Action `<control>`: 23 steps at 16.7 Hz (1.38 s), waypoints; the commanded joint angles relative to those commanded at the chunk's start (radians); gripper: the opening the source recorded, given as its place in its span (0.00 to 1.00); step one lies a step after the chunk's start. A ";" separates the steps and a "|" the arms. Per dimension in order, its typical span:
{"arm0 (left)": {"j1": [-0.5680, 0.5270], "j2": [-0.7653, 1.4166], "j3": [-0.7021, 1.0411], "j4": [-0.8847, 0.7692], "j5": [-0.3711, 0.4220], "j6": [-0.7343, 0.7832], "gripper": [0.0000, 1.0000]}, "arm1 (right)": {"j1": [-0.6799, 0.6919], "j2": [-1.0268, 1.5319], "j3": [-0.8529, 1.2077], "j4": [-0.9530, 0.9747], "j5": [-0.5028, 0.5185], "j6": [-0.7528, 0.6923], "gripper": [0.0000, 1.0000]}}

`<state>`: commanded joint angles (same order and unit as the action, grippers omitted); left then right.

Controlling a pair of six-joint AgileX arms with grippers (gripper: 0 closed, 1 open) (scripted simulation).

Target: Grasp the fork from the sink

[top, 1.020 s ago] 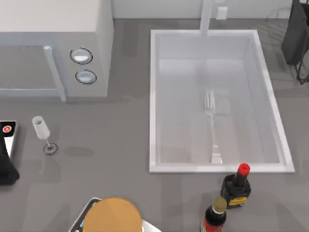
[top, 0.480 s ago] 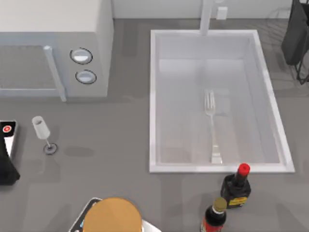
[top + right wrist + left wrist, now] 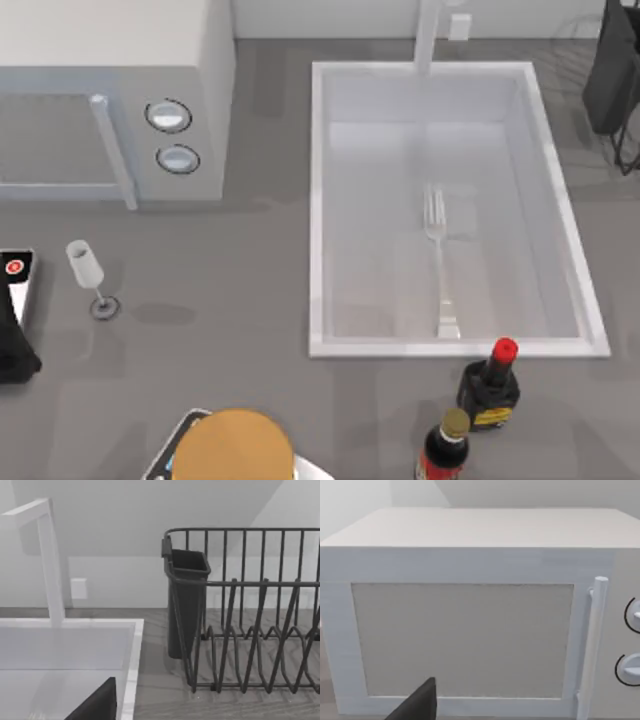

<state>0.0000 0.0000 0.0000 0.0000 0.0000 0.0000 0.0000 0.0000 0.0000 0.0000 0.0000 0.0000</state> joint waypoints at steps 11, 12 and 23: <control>0.000 0.000 0.000 0.000 0.000 0.000 1.00 | 0.062 0.400 0.368 -0.220 0.000 0.074 1.00; 0.000 0.000 0.000 0.000 0.000 0.000 1.00 | 0.076 0.482 0.443 -0.265 0.000 0.090 1.00; 0.000 0.000 0.000 0.000 0.000 0.000 1.00 | 0.253 1.622 1.460 -0.880 0.002 0.288 1.00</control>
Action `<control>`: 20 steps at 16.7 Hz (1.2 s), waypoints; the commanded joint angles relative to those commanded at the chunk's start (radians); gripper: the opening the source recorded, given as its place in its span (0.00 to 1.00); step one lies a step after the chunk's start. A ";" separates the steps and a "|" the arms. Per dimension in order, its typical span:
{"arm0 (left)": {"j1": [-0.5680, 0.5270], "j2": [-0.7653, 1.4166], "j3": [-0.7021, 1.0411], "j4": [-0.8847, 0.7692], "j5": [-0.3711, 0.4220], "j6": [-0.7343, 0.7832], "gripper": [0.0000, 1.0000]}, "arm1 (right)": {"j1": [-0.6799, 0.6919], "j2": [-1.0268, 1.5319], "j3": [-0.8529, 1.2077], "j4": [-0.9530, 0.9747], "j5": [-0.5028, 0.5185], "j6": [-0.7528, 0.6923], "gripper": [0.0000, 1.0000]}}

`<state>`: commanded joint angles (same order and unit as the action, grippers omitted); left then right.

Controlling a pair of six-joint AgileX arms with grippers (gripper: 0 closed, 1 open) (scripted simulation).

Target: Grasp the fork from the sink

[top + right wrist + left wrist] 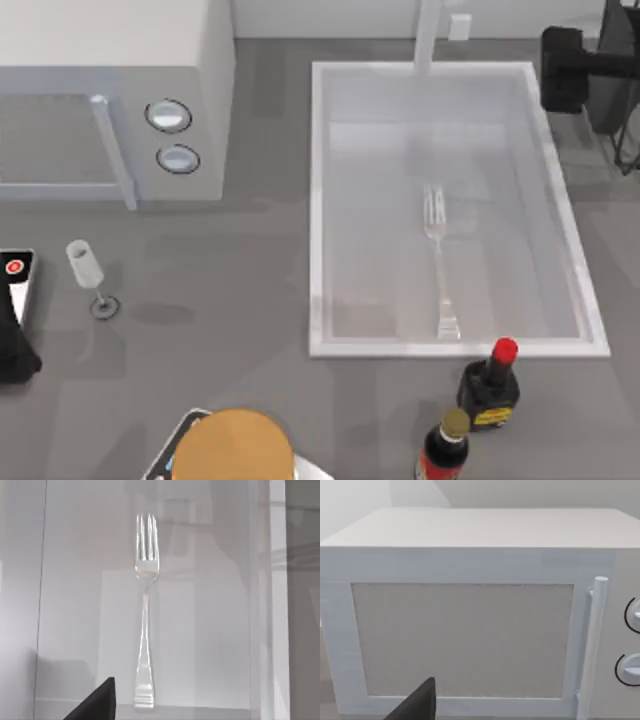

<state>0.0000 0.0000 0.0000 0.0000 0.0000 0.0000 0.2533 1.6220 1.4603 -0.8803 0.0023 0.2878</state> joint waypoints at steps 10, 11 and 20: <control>0.000 0.000 0.000 0.000 0.000 0.000 1.00 | 0.124 0.794 0.725 -0.410 0.004 0.113 1.00; 0.000 0.000 0.000 0.000 0.000 0.000 1.00 | 0.130 0.832 0.761 -0.429 0.004 0.119 1.00; 0.000 0.000 0.000 0.000 0.000 0.000 1.00 | 0.132 0.885 0.805 -0.451 0.004 0.125 1.00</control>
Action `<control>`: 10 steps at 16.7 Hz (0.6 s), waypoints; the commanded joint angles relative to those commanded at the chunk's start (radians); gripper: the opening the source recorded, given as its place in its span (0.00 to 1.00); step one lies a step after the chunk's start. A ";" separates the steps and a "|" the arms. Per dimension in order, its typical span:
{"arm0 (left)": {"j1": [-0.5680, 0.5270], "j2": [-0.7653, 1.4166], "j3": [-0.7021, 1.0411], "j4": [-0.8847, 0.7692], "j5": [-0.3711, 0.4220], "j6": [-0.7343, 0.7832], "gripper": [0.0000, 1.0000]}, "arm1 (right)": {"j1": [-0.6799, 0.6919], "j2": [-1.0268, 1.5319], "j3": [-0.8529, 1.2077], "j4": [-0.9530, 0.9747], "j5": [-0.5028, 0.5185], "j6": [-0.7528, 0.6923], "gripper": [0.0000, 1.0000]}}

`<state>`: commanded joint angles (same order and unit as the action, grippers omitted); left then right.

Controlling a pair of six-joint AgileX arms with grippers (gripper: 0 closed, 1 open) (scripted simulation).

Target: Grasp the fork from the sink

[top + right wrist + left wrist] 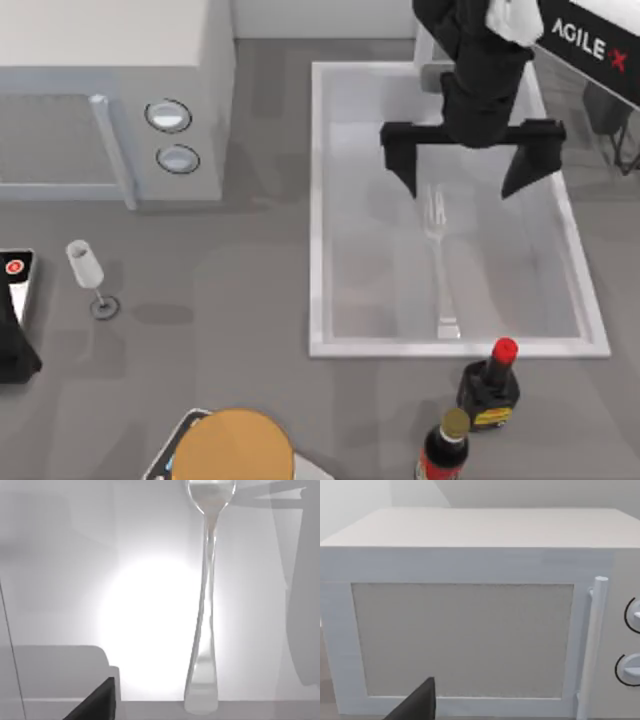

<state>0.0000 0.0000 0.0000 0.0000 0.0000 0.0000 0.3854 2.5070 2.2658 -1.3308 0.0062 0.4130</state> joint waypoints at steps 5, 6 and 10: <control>0.000 0.000 0.000 0.000 0.000 0.000 1.00 | 0.002 0.063 -0.103 0.166 0.001 0.001 1.00; 0.000 0.000 0.000 0.000 0.000 0.000 1.00 | 0.003 0.082 -0.133 0.224 0.001 0.001 1.00; 0.000 0.000 0.000 0.000 0.000 0.000 1.00 | 0.006 0.155 -0.239 0.406 0.002 0.003 1.00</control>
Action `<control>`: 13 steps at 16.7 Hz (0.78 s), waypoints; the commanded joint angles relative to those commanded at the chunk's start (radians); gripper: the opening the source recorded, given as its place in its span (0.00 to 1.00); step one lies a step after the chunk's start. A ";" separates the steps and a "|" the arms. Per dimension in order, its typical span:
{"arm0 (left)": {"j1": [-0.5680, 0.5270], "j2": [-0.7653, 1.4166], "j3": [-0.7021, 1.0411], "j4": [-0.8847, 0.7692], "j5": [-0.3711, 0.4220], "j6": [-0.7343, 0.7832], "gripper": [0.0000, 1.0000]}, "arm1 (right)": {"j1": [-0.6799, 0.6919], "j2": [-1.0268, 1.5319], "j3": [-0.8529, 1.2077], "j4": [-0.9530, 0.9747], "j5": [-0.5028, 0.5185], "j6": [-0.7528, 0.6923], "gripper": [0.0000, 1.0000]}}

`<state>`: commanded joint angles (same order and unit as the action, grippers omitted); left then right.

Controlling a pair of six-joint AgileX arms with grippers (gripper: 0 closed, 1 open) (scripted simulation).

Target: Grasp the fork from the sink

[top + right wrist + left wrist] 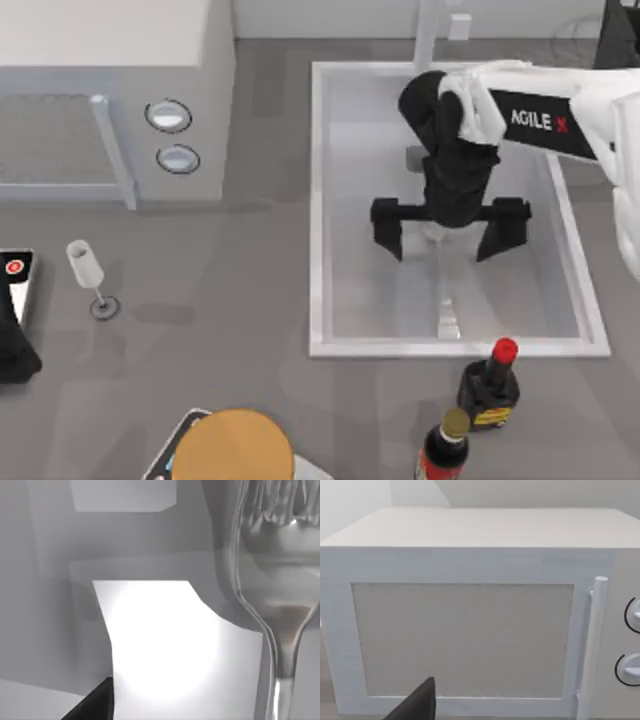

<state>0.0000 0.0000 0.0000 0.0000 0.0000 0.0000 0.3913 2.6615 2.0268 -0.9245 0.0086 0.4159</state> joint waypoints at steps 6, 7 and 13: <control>0.000 0.000 0.000 0.000 0.000 0.000 1.00 | 0.001 0.019 -0.024 0.031 0.000 0.001 1.00; 0.000 0.000 0.000 0.000 0.000 0.000 1.00 | 0.001 0.019 -0.024 0.031 0.000 0.001 0.92; 0.000 0.000 0.000 0.000 0.000 0.000 1.00 | 0.001 0.019 -0.024 0.031 0.000 0.001 0.47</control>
<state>0.0000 0.0000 0.0000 0.0000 0.0000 0.0000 0.3922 2.6801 2.0026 -0.8932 0.0088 0.4165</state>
